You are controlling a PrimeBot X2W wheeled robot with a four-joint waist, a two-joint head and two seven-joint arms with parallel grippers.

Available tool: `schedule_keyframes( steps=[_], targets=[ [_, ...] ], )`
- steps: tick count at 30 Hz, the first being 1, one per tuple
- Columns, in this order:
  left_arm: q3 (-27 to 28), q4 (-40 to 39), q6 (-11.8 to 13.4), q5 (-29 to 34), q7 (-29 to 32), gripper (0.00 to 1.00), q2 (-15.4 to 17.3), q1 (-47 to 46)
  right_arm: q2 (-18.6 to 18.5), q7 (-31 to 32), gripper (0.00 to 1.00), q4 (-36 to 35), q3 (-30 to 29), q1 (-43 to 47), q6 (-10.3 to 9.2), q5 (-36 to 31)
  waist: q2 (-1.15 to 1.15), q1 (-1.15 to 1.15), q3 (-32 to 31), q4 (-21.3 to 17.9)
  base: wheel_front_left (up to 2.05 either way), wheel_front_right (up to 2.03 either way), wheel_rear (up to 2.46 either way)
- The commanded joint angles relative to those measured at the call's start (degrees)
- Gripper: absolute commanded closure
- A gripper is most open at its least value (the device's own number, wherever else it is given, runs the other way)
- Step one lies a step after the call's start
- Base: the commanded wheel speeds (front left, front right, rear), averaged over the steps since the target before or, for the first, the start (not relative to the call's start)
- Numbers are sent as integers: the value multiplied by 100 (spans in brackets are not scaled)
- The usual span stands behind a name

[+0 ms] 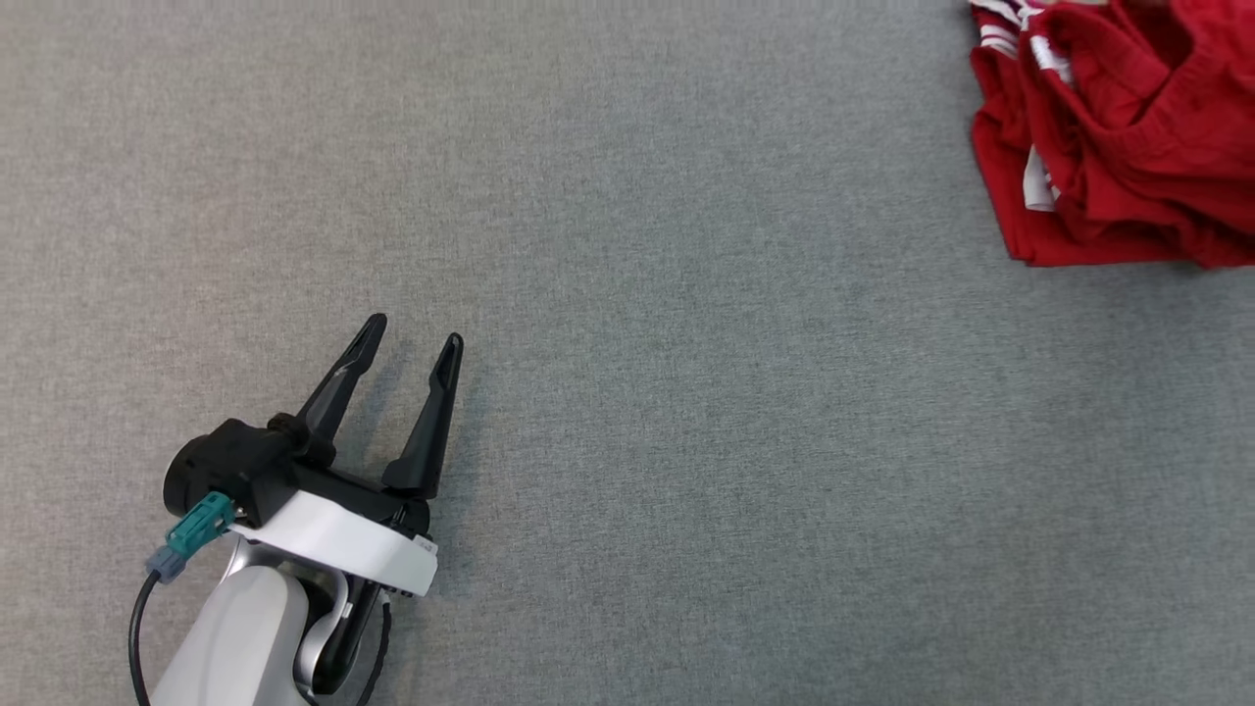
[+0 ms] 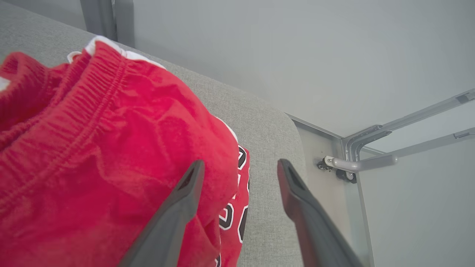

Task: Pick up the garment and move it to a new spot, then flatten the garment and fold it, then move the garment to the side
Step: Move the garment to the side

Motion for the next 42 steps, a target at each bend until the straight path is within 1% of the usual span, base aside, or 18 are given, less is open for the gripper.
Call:
schedule_keyframes(
  steps=[1,4,7,12,18,19,21,23,27,30,32,35,38,40,42],
  targets=[
    [37,14,-13,-30,-23,0,15,39,57,-115,0,106,26,-35,1,-74,0,0,-140,-51,0,0,0],
    [75,38,-13,-23,-23,0,-7,139,238,-305,0,227,37,30,1,-112,0,0,-397,-138,0,0,0],
    [127,60,-13,-20,-23,0,-23,229,321,-440,0,247,40,88,1,-103,0,0,-602,-210,0,0,0],
    [294,104,-12,11,-23,0,-106,501,495,-945,0,93,94,250,1,-113,0,0,-1168,-391,0,0,0],
    [625,91,-13,92,-23,0,-166,850,567,-1745,0,-241,-181,620,1,226,0,0,-1731,-543,0,0,0],
    [707,71,-13,142,-23,0,-193,956,563,-1924,0,-373,-278,808,1,287,0,0,-1874,-555,0,0,0],
    [738,60,-13,179,-23,0,-210,1014,559,-1980,0,-452,-340,926,1,324,0,0,-1946,-553,0,0,0],
    [820,17,-13,245,-23,0,-272,1144,466,-2074,0,-665,-567,1282,1,362,0,0,-2145,-522,0,0,0],
    [962,-47,-12,367,-23,0,-337,1380,179,-2100,0,-1437,-1466,2101,1,101,0,0,-2396,-477,0,0,0],
    [1069,-97,-2,427,-23,0,-359,1495,89,-2096,0,-2185,-2379,2915,1,-271,0,0,-2481,-440,0,0,0],
    [1131,-135,-2,466,-23,0,-371,1559,134,-2098,0,-2699,-3047,3573,1,-548,0,0,-2525,-414,0,0,0],
    [1205,-186,-1,510,-23,0,-416,1616,313,-2098,0,-3456,-3989,4567,1,-1038,0,0,-2580,-366,0,0,0],
    [1305,-254,9,510,-23,0,-506,1690,627,-2098,0,-4197,-4769,5490,1,-1494,0,0,-2637,-315,0,0,0],
    [1389,-303,11,484,-23,0,-554,1757,847,-2098,0,-4669,-5139,6042,1,-1730,0,0,-2665,-278,0,0,0],
    [1477,-366,17,480,-24,0,-599,1792,1057,-2098,0,-5060,-5381,6501,1,-1901,0,0,-2684,-233,0,0,0]
  ],
)
